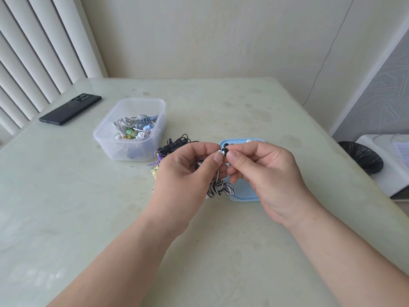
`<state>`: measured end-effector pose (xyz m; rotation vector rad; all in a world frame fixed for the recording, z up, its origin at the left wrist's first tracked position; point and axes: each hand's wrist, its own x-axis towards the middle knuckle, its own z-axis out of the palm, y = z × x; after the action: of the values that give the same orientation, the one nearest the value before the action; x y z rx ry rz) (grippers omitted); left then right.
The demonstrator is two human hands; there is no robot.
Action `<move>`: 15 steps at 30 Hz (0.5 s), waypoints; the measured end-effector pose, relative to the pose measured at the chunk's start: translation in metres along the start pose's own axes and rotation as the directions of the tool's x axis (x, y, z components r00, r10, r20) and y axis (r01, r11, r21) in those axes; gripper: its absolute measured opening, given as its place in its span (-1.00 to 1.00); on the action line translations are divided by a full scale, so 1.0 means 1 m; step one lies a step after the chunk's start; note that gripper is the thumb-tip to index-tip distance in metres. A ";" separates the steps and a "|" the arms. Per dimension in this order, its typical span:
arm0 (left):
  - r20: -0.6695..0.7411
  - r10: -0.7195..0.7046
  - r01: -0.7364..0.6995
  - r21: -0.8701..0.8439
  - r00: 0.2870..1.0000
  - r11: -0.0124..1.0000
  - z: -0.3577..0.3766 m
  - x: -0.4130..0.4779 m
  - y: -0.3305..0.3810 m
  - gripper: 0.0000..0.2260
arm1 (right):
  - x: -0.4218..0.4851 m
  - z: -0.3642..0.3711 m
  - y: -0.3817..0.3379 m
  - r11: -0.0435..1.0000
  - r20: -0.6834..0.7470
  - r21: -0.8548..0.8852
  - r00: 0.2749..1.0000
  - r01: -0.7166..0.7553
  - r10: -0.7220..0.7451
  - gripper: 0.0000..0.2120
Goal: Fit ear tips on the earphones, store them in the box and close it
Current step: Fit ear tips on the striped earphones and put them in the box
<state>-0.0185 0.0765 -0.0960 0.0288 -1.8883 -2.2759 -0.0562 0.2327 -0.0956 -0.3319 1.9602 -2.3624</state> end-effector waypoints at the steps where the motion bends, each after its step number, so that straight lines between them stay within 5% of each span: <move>1: -0.006 0.002 -0.002 -0.003 1.000 1.000 0.000 0.000 0.000 -0.96 | -0.001 0.001 0.000 1.000 -0.004 -0.001 1.000 0.010 -0.010 -0.93; 15: -0.050 -0.018 0.017 -0.032 0.999 0.999 0.004 -0.004 0.005 -0.93 | -0.003 0.003 -0.001 0.998 -0.038 -0.049 0.999 0.034 -0.036 -0.90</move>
<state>-0.0145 0.0799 -0.0904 0.0983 -1.8336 -2.2938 -0.0529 0.2302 -0.0945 -0.3284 2.0483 -2.3626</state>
